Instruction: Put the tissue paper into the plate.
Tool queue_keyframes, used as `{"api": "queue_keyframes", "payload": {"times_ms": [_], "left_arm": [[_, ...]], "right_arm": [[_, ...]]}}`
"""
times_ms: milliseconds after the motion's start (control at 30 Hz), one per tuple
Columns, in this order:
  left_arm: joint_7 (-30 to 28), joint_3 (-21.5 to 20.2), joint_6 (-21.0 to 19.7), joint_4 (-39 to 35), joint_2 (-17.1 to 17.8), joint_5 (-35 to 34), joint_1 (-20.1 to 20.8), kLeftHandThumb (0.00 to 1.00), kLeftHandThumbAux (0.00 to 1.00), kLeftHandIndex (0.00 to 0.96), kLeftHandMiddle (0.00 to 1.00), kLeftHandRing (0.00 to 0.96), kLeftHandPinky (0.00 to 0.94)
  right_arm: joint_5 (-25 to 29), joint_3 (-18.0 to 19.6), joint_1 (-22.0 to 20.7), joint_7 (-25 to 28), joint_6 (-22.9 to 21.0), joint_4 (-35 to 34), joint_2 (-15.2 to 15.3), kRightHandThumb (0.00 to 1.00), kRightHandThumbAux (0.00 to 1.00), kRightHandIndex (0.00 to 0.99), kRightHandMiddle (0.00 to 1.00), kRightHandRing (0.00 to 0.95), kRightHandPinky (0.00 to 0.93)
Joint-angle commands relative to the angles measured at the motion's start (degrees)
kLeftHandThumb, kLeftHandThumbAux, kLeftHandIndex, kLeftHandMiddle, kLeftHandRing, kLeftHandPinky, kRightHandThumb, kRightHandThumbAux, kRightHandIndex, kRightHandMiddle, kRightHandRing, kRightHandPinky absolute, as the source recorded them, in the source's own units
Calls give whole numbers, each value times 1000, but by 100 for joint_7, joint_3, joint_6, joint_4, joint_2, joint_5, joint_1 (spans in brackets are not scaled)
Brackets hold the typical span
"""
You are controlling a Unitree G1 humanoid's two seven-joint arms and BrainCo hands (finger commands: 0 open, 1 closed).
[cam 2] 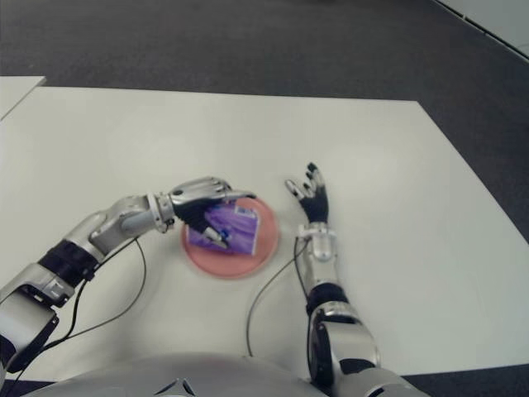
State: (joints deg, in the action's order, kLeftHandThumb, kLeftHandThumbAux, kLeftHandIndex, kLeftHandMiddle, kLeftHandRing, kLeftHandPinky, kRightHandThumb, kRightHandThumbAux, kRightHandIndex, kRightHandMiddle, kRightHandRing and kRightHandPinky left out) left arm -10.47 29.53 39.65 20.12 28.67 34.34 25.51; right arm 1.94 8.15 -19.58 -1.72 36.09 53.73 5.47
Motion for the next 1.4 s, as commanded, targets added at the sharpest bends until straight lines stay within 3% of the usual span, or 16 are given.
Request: {"api": "queue_keyframes", "payload": {"times_ms": [33,633,1400], "left_arm": [[-208,43,-147,-2,43,141,-219,0,316,0,0,0,0],[262,111,-8,294,50,633,-136,20,326,0,0,0,0],[1040,-49,-133,540,24,948,-36,32,323,0,0,0,0]], "right_arm": [[-2,-8,455,-15,-311,337,-140,116,607,18,45,42,75],[3,-5,452,-9,-306,356,-133,116,607,18,45,42,75],[-2,-4,424,-18,-299,412,-139,116,607,18,45,42,75]]}}
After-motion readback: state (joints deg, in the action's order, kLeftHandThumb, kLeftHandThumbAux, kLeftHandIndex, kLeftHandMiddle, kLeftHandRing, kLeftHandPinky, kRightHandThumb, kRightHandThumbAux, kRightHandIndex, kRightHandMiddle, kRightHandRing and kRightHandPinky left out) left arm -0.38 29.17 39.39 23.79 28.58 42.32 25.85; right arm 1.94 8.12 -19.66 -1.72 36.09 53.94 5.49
